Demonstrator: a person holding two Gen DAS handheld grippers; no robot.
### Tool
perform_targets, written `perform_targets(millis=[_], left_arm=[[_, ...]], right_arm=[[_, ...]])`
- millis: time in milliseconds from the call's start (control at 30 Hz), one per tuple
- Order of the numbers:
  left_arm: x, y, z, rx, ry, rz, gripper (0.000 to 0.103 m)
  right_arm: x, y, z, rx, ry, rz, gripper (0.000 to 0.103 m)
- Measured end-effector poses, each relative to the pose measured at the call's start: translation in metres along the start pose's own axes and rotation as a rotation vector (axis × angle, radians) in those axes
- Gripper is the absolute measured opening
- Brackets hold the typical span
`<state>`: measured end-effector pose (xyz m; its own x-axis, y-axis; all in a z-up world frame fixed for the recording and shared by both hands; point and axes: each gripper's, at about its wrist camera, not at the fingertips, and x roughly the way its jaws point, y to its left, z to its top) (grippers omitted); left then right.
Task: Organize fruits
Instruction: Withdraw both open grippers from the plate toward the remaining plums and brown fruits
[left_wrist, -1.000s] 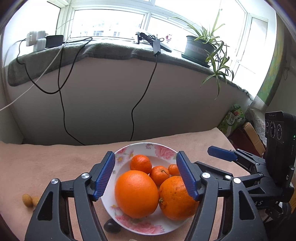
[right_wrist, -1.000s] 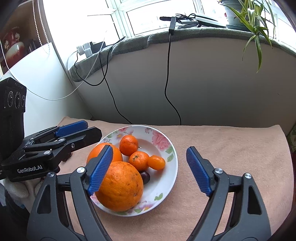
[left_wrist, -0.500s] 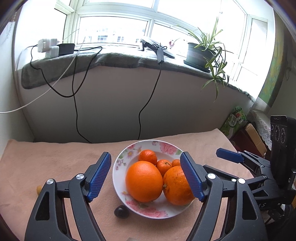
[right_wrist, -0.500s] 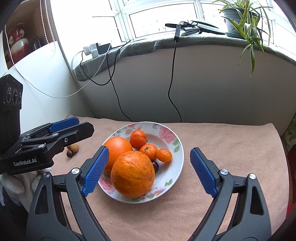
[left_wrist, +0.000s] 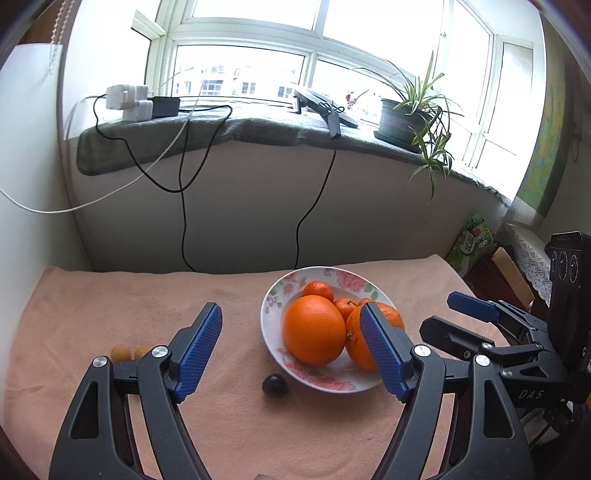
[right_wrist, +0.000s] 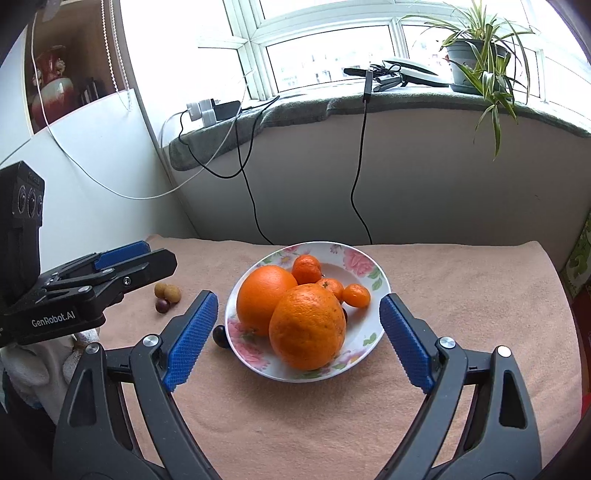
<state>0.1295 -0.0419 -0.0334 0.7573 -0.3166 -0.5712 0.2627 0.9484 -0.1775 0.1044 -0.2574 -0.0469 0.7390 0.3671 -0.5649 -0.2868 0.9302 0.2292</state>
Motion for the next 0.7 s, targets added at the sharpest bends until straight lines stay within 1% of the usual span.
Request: perform_targets(millis=[133,400,700], left_arm=[[-0.010,0.013,-0.008,-0.017,0.001,0.011,0.077],[-0.034,0.049,-0.029,-0.063,-0.003,0.079,0.077],[-0.057,0.095,-0.058,-0.127,0.014,0.162,0.077]], right_arm=[[-0.004,0.007,-0.004,-0.002,0.001,0.009,0.092],[-0.006,0.031,-0.015,-0.038,0.035,0.053,0.092],[0.004,0.059,-0.036,-0.048,0.095,0.137,0.092]])
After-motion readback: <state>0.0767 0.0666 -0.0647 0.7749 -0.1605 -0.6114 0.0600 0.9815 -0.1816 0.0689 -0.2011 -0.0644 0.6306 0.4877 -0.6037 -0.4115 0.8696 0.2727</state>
